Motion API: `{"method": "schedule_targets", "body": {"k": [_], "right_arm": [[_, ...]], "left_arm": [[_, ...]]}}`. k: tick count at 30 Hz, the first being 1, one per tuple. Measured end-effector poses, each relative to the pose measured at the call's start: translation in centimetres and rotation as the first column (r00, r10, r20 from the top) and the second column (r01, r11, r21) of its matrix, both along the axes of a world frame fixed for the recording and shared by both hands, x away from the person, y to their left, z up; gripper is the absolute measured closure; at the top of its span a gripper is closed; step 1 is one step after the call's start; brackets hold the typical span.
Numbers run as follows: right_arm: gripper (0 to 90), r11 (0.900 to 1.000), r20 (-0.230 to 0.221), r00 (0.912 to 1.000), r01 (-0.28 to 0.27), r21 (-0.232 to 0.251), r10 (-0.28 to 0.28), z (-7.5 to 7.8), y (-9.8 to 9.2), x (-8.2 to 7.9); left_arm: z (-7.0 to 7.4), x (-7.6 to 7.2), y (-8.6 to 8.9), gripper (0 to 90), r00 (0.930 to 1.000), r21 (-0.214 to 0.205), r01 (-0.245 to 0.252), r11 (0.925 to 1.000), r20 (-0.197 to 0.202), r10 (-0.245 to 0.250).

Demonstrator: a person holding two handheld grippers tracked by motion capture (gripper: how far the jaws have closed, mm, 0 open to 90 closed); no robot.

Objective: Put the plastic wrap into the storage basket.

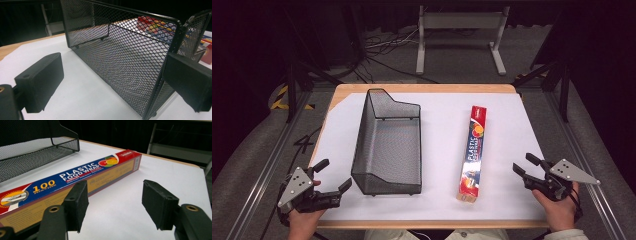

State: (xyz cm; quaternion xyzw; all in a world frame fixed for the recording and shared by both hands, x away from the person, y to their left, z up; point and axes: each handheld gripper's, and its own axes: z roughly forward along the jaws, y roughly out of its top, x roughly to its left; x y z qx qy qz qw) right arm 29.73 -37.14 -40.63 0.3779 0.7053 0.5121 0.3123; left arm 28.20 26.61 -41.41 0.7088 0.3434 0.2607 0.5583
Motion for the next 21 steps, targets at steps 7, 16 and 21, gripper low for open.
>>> {"method": "schedule_targets", "body": {"k": [7,16,21], "right_arm": [[44.7,1.0000,-0.003,1.0000,-0.006,-0.005,0.006,0.2,-0.1,-0.1],[56.9,0.9961,-0.021,0.9965,-0.082,-0.032,0.081,1.2,1.5,-0.5],[69.9,0.9892,-0.026,0.9899,-0.140,-0.041,0.139,1.9,2.2,-0.7]], "left_arm": [[0.0,-0.1,-0.1,4.5,1.0000,0.002,0.003,1.0000,0.003,-0.003],[0.1,-0.2,-0.1,4.5,1.0000,0.009,0.005,1.0000,0.007,-0.005],[0.1,-0.1,-0.1,4.5,0.9999,0.008,0.005,1.0000,0.009,-0.005]]}}
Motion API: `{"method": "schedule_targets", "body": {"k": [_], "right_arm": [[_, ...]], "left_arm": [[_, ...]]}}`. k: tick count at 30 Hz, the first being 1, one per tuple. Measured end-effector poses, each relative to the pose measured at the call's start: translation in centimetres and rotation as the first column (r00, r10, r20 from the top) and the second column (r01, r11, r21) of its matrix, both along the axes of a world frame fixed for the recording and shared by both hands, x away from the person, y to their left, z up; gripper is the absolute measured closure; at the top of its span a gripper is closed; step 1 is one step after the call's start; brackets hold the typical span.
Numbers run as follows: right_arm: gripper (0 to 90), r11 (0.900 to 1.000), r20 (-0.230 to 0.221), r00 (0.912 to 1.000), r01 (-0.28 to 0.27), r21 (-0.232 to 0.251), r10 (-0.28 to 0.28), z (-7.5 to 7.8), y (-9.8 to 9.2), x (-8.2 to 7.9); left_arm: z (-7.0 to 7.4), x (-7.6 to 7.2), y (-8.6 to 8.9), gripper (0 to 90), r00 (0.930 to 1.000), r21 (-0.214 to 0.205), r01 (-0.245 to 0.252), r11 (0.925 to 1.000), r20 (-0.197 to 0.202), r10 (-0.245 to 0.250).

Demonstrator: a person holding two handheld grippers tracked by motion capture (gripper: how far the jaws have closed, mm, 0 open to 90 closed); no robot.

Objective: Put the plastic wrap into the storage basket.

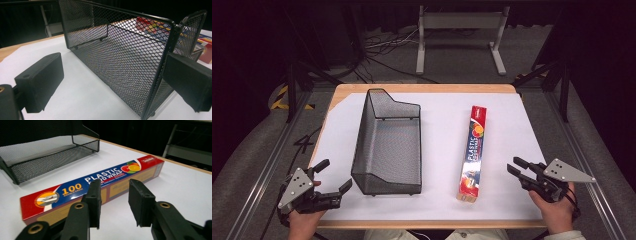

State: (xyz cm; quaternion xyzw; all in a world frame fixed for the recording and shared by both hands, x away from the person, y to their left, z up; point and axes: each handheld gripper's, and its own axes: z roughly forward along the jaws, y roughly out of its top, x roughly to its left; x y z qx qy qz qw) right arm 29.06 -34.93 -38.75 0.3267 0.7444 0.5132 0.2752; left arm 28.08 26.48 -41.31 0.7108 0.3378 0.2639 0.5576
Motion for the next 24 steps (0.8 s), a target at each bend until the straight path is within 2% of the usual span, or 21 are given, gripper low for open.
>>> {"method": "schedule_targets", "body": {"k": [2,4,9,13,20,22,24], "right_arm": [[82.0,0.9994,0.001,0.9994,-0.036,-0.001,0.036,0.4,0.2,-0.1],[88.8,0.9984,0.004,0.9984,-0.057,-0.002,0.057,0.8,0.4,-0.3],[90.0,0.9965,-0.004,0.9965,-0.083,0.000,0.083,1.3,0.6,-0.5],[90.0,0.9960,-0.021,0.9959,-0.088,-0.012,0.088,1.5,0.9,-0.5],[90.0,0.9921,-0.056,0.9920,-0.116,-0.048,0.113,2.9,2.4,-0.6],[90.0,0.9888,-0.081,0.9868,-0.144,-0.038,0.141,3.2,3.1,-0.4],[90.0,0.9852,-0.080,0.9845,-0.161,-0.059,0.156,3.4,3.9,-0.4]], "left_arm": [[0.0,0.1,-0.1,4.5,1.0000,0.001,0.003,1.0000,-0.001,-0.003],[0.0,0.0,-0.1,4.6,1.0000,0.008,0.002,1.0000,-0.006,-0.002],[0.0,0.0,0.0,4.6,1.0000,-0.001,-0.001,1.0000,-0.005,0.001],[0.0,0.0,-0.1,4.6,1.0000,0.008,0.000,1.0000,-0.006,0.000],[-0.1,0.1,0.0,4.6,0.9997,0.002,-0.018,0.9998,-0.014,0.018],[-0.1,0.1,-0.1,4.6,0.9998,0.006,-0.016,0.9998,-0.015,0.016],[0.0,0.1,-0.1,4.6,0.9998,0.009,-0.016,0.9998,-0.015,0.016]]}}
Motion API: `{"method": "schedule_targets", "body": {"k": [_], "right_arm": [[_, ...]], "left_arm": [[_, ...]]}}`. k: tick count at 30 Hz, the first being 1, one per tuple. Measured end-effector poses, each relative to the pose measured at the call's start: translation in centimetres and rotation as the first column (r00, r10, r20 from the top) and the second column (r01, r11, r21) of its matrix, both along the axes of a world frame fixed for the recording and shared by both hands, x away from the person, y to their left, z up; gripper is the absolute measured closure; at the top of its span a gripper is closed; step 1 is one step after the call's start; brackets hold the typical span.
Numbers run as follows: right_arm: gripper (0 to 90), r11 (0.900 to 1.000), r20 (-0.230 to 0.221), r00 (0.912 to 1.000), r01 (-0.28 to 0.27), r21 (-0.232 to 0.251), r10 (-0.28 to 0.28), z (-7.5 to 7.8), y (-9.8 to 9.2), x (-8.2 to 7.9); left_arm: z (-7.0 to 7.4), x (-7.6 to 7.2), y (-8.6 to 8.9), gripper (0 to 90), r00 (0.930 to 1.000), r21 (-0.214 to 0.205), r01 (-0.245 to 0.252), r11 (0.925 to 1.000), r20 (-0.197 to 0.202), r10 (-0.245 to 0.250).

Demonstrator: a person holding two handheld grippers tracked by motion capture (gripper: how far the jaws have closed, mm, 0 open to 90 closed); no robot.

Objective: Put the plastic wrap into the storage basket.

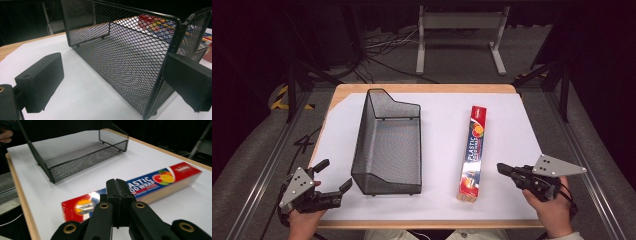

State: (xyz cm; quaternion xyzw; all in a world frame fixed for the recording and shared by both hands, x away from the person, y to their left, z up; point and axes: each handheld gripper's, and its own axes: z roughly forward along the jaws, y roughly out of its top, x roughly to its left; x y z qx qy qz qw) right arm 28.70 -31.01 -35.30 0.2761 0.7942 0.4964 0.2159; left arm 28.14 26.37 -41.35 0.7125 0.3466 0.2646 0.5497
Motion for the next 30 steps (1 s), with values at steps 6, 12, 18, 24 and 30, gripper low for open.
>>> {"method": "schedule_targets", "body": {"k": [6,12,18,24,30], "right_arm": [[90.0,0.9978,-0.024,0.9975,-0.066,-0.006,0.066,0.4,2.3,0.5],[90.0,0.9943,-0.043,0.9935,-0.106,-0.010,0.106,0.6,4.3,1.0],[90.0,0.9904,-0.051,0.9891,-0.138,-0.007,0.138,0.5,6.1,1.4],[90.0,0.9835,-0.057,0.9819,-0.181,0.003,0.181,0.3,7.9,1.7],[90.0,0.9759,-0.081,0.9727,-0.218,0.000,0.217,-0.4,9.3,2.1]], "left_arm": [[0.0,0.0,0.1,4.6,1.0000,-0.007,0.000,1.0000,0.000,0.000],[0.0,0.0,0.1,4.6,1.0000,-0.005,0.002,1.0000,0.000,-0.002],[-0.1,0.1,0.0,4.7,1.0000,-0.002,0.005,1.0000,-0.003,-0.005],[-0.1,0.1,0.1,4.7,1.0000,-0.002,0.004,1.0000,-0.006,-0.004],[-0.1,0.1,0.1,4.7,1.0000,-0.005,0.006,1.0000,-0.004,-0.006]]}}
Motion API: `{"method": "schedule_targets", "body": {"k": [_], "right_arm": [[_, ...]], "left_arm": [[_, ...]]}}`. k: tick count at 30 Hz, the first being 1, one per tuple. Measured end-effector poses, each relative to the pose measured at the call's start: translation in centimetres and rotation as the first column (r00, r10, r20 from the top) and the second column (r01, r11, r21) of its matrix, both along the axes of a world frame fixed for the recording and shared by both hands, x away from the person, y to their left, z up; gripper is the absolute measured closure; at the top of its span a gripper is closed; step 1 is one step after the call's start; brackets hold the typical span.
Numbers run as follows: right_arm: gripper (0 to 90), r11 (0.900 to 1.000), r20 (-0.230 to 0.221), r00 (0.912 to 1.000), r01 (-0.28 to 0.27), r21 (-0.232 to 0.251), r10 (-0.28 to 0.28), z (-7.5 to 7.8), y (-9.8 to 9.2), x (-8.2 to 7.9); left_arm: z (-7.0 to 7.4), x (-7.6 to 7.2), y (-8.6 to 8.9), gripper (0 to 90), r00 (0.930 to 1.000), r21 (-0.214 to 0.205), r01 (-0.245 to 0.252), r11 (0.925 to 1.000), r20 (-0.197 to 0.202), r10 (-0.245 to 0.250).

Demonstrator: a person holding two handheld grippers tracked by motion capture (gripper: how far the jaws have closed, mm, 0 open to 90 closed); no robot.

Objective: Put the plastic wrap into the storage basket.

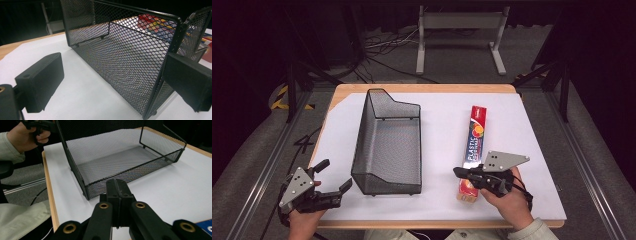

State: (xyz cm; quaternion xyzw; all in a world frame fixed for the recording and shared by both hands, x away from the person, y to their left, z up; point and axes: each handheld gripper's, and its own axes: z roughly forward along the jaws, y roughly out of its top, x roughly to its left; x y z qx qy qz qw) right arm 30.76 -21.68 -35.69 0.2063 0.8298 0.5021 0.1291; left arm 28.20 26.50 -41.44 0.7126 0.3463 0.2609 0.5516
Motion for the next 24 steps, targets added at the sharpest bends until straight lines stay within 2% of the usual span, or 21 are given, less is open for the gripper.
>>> {"method": "schedule_targets", "body": {"k": [5,9,17,21,24], "right_arm": [[90.0,0.9980,-0.011,0.9997,0.022,-0.060,-0.023,-1.3,0.5,0.2],[90.0,0.9913,-0.003,0.9986,0.052,-0.121,-0.053,-2.2,0.9,0.1],[90.0,0.9828,-0.018,0.9980,0.056,-0.176,-0.060,-3.8,1.7,0.0],[90.0,0.9652,-0.015,0.9967,0.073,-0.251,-0.079,-4.5,2.3,-0.1],[90.0,0.9582,-0.028,0.9962,0.072,-0.277,-0.083,-4.7,2.6,-0.2]], "left_arm": [[0.0,0.0,0.0,4.7,1.0000,-0.001,0.001,1.0000,0.000,-0.001],[0.0,0.0,0.0,4.7,1.0000,-0.001,0.001,1.0000,0.000,-0.001],[0.0,0.0,0.0,4.8,1.0000,-0.003,0.002,1.0000,0.003,-0.002],[0.0,0.0,0.0,4.7,1.0000,-0.004,0.001,1.0000,0.004,-0.001],[0.0,0.0,0.0,4.7,1.0000,-0.003,0.001,1.0000,0.003,-0.001]]}}
